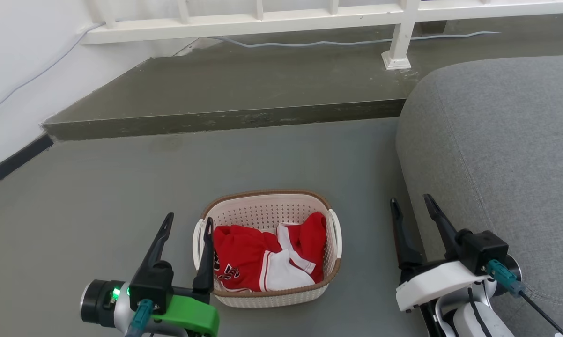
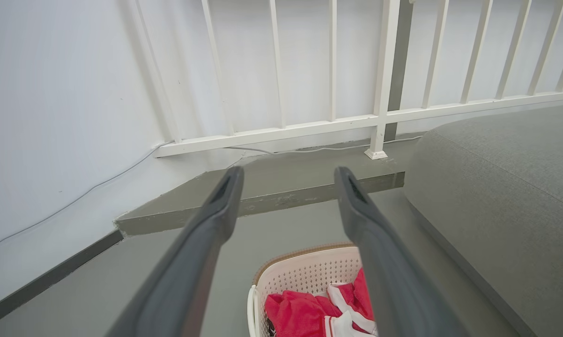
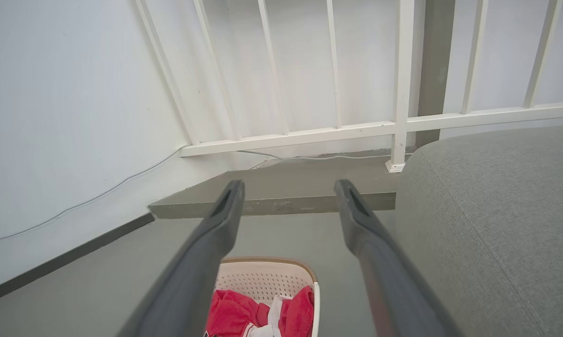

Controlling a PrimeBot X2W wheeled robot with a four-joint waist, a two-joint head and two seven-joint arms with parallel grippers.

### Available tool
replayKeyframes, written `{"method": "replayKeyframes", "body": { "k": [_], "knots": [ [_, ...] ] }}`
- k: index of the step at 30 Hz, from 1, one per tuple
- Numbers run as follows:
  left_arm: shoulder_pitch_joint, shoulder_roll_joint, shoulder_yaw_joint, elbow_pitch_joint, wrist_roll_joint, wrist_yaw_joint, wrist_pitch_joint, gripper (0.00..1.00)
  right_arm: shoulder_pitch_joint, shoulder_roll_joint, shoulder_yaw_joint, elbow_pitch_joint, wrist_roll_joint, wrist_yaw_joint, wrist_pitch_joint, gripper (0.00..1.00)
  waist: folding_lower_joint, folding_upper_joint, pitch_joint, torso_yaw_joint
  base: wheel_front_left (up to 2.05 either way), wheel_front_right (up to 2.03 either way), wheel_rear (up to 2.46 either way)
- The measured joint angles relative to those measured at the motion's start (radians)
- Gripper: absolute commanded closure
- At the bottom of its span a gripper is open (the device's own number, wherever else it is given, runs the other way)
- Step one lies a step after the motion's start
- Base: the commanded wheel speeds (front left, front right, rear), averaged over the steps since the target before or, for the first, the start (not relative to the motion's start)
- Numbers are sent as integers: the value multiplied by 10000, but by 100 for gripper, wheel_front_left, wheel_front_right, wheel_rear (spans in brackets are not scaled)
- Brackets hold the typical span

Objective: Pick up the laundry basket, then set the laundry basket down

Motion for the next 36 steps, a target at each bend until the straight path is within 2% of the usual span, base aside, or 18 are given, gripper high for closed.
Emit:
{"method": "replayKeyframes", "body": {
  "k": [36],
  "knots": [
    [41, -42, 42, 151, -36, 79, -86, 0, 10, 2, 67, -88, -203, -17, -88, 0, 0, 0, 6, 7, 0, 0, 0]
  ]
}}
